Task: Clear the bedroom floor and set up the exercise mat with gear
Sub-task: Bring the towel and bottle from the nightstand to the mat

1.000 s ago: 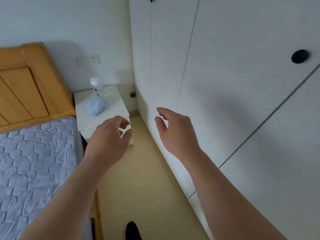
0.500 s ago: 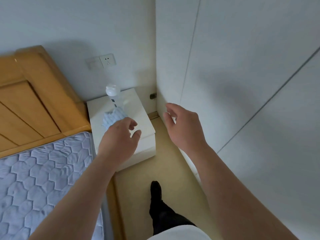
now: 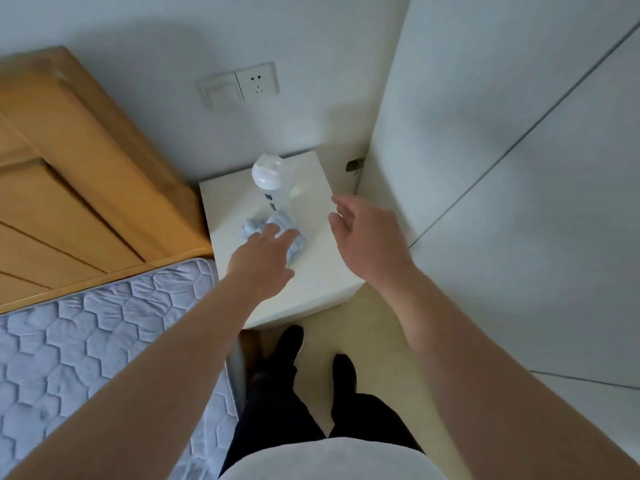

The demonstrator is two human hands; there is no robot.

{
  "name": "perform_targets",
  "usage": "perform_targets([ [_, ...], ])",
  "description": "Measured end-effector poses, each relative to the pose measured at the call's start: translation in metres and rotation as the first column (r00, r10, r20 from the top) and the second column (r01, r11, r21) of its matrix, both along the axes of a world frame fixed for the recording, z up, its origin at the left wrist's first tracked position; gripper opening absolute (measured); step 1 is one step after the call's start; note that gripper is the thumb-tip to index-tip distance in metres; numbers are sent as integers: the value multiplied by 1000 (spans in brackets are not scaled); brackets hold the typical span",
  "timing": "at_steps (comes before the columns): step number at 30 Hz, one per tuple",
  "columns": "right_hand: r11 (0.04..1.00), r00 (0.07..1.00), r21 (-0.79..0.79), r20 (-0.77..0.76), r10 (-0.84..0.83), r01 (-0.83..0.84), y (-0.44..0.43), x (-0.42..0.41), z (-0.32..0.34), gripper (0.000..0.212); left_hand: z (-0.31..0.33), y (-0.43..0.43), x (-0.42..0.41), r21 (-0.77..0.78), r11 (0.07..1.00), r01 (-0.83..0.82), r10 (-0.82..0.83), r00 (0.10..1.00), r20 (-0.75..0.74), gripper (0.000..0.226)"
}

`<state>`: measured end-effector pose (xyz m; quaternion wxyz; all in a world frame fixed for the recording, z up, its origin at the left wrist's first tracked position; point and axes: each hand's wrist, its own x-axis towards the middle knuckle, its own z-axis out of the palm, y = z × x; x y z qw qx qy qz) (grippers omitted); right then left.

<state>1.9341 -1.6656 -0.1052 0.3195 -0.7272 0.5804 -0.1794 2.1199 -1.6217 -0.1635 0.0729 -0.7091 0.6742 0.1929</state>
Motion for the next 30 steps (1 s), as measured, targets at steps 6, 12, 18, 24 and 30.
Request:
perform_targets([
  [6,983,988,103,-57,-147,152,-37,55,-60,39,-115,-82,43,261,910,322,-362,924,124,115],
  [12,952,966,175,-112,-232,249,-57,84,-107,39,-195,-118,76,365,838,405,-481,865,143,141],
  [18,933,955,219,-150,-256,285,-58,102,-146,39,-250,-124,96,395,839,373,-440,894,90,152],
  [24,933,953,220,-172,-249,284,-57,116,-168,41,-267,-121,105,255,893,370,-392,919,37,110],
  [30,941,953,179,-148,-264,289,-69,133,-170,47,-237,-127,125,100,994,-49,79,940,-332,44],
])
